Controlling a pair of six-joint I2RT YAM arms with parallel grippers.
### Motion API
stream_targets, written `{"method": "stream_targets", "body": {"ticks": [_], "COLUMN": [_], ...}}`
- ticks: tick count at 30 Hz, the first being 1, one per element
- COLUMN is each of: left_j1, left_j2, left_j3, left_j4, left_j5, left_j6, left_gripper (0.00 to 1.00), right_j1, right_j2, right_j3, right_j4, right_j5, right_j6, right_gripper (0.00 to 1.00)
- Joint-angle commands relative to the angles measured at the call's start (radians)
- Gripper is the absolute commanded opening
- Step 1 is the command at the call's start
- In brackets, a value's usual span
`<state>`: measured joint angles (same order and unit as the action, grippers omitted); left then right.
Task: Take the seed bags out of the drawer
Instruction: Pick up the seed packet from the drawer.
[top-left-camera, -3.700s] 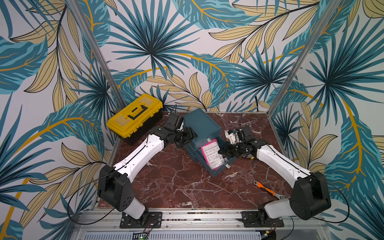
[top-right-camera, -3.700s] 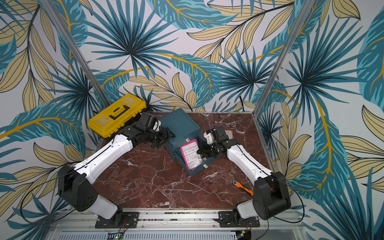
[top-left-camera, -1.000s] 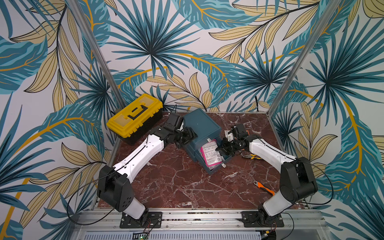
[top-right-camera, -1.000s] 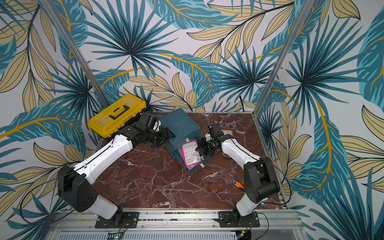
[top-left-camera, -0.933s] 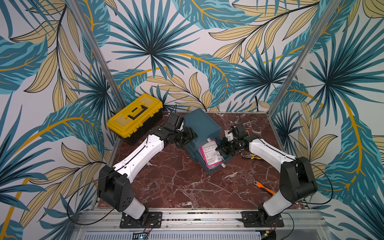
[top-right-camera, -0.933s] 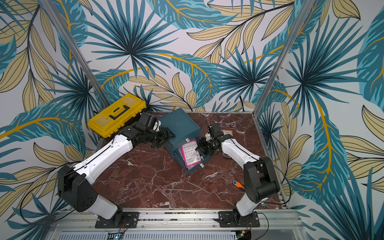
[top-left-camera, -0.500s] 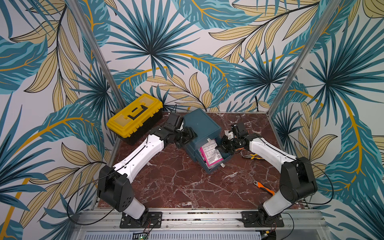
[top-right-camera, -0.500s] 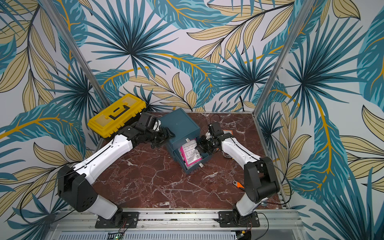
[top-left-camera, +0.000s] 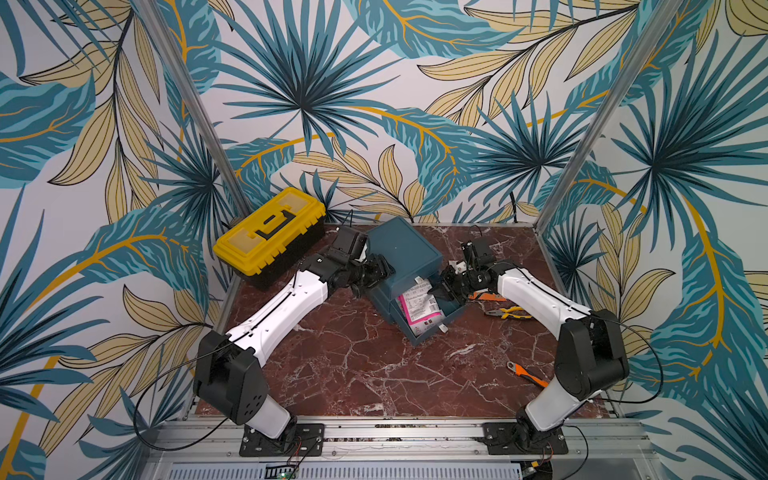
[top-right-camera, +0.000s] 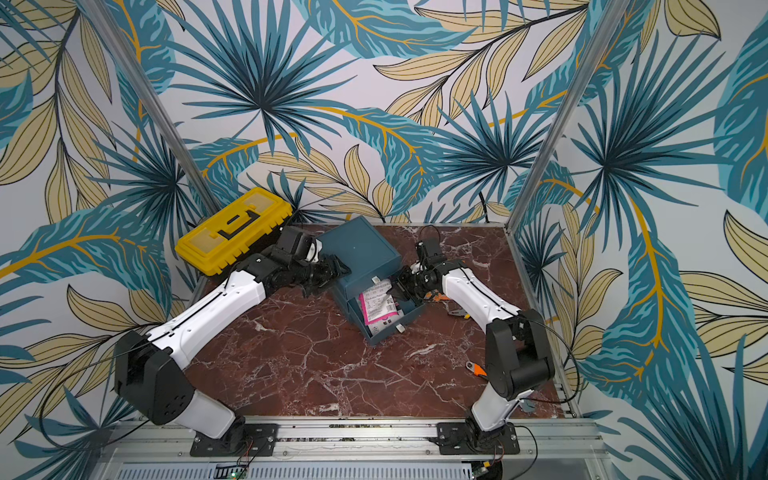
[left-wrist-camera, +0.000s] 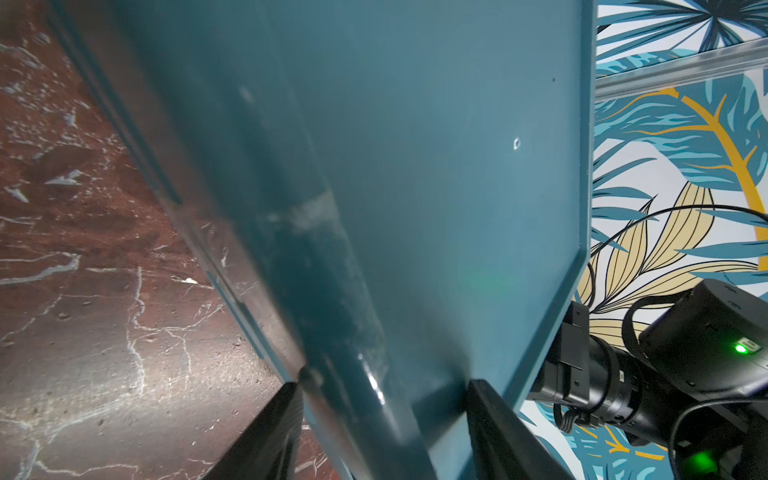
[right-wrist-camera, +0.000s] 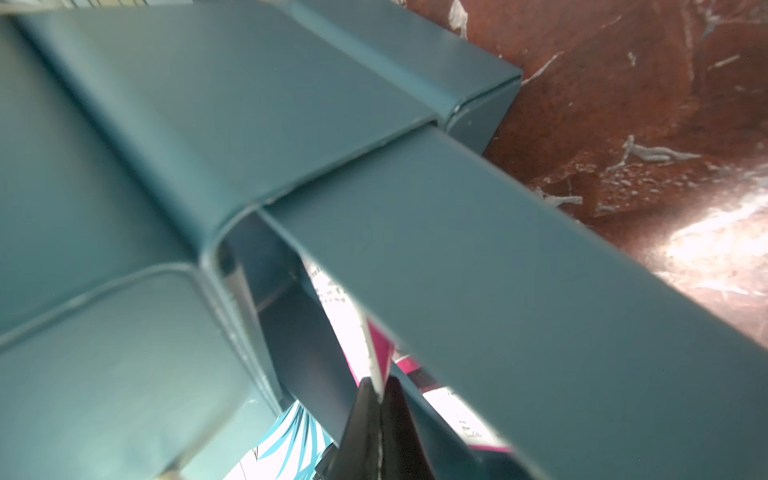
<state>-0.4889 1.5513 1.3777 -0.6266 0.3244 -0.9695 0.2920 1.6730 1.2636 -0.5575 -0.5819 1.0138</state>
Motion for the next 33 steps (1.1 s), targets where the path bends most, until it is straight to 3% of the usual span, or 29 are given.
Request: {"method": "stream_targets", "body": {"ticks": [1,16,33], "left_j1": [0.008,0.024,0.023], "left_j2": [0.0,-0.007,-0.002], "left_j3": [-0.038,-0.112,-0.075], "left_j4": [0.041,0.119,0.099], "left_j5": [0.004,0.059,0.045], "left_j6": [0.005,-0.03,0.003], "left_gripper": [0.66,0.66,0.66], "right_j1": [-0.007,-0.03,-0.041], "right_j2": [-0.001,-0.109,-0.293], "right_j3": [0.014,-0.01,-0.045], "right_j4": [-0.077,-0.157,-0.377], "right_j5": [-0.019,-0.036,-0.017], "right_j6": [-0.028,-0.117,-0.299], "right_gripper": [0.01,0.0,0.0]}}
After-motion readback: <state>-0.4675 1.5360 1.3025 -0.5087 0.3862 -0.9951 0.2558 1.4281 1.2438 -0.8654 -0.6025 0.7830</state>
